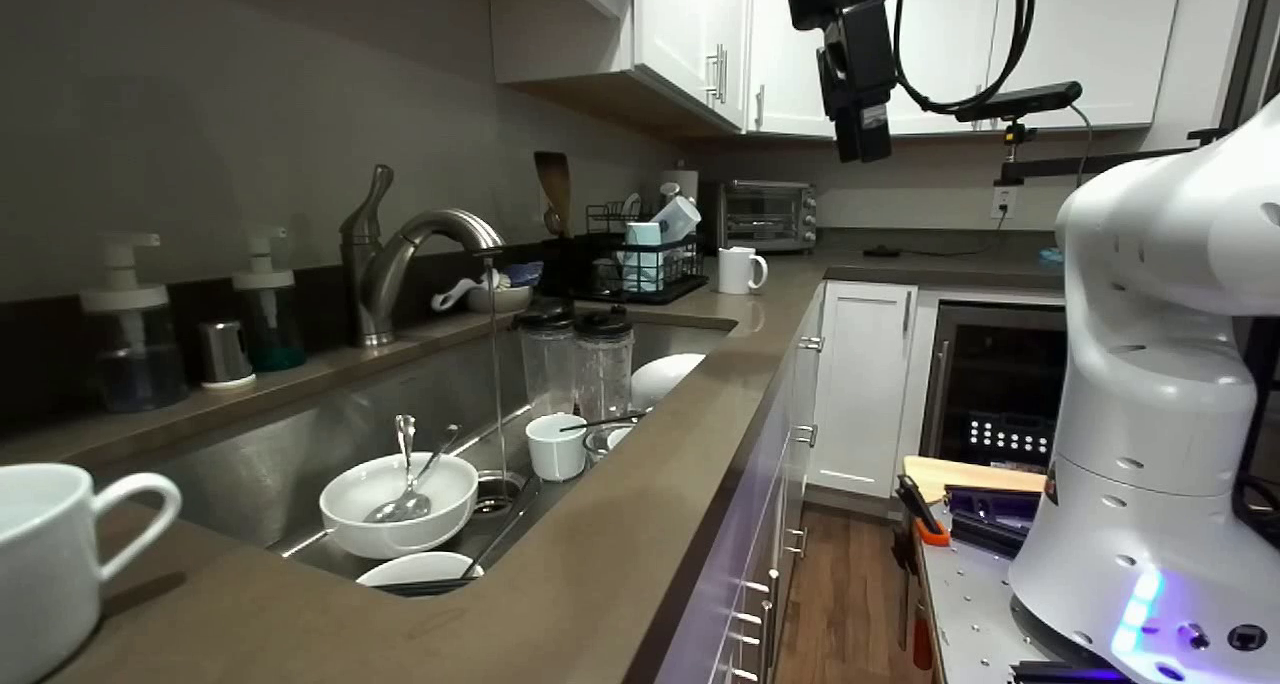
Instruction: Take the white mug on the right side of the counter, put some water in it and place it next to the white mug on the left
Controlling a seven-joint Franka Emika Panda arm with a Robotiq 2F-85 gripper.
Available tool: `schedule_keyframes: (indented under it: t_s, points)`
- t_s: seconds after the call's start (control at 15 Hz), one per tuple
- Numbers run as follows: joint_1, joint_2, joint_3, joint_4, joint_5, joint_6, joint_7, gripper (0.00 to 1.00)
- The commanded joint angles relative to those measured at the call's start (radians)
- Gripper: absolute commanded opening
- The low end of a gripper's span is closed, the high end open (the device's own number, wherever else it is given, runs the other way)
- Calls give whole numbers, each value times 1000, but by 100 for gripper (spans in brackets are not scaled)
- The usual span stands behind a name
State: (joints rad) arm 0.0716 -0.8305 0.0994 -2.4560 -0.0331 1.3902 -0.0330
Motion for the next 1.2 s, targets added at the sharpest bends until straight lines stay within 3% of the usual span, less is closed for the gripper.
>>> schedule_keyframes:
  t_s: [0.0, 0.33, 0.47, 0.73, 1.13]
  points:
    - [11, 2, -7, 2, -4, -2, 7, 100]
    - [11, 2, -7, 2, -4, -2, 7, 100]
    - [-9, -12, -37, 5, -13, 1, 4, 100]
    - [-70, -49, -132, 18, -35, 8, 6, 100]
    - [-217, -79, -304, 56, -132, 81, 8, 100]
